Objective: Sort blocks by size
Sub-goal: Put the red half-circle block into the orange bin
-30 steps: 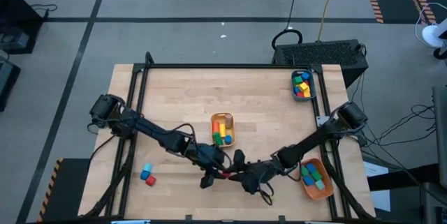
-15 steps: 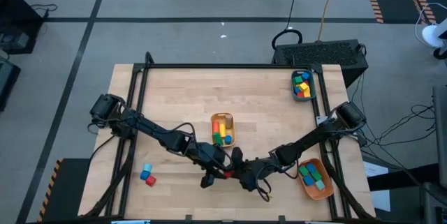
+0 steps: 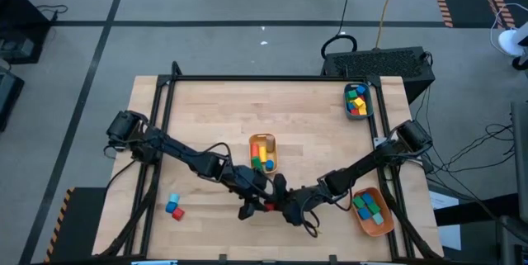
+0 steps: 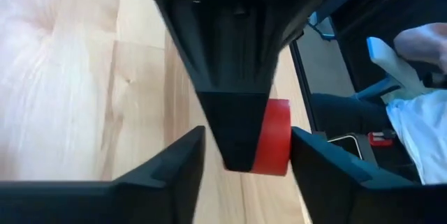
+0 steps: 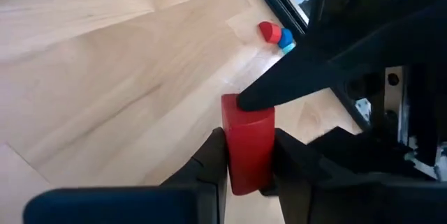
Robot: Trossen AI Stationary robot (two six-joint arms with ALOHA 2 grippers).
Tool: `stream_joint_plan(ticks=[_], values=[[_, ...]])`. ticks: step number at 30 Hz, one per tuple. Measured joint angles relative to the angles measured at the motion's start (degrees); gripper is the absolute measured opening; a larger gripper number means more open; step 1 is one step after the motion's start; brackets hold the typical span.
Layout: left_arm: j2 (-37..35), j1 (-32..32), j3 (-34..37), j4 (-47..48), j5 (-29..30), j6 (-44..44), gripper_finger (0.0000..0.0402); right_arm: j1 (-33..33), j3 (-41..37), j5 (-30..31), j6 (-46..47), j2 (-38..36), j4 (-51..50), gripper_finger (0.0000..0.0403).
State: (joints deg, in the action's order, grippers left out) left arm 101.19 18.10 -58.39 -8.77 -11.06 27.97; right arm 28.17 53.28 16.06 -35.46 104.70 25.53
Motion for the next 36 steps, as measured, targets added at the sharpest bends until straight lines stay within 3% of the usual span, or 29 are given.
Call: stream_joint_plan(ticks=[4,15,23,36], values=[[0.0,0.01,0.0,0.51,-0.05,0.02,0.0229,0.29,0.0,-0.18,0.94,0.0,-0.74,0.007],[-0.07,-0.04,0.0,6.95,-4.08,0.2,0.0236,3.62,0.02,0.03,7.76,-4.56,-12.99,0.0071],[-0.07,1.39,0.0,20.0,-4.38,4.95,0.0237,6.89,0.02,0.04,18.72,-11.42,-27.69,0.0072],[-0.07,9.51,0.02,36.69,-4.44,15.49,0.0237,12.59,0.02,0.24,42.88,-17.46,-51.77,0.0072]])
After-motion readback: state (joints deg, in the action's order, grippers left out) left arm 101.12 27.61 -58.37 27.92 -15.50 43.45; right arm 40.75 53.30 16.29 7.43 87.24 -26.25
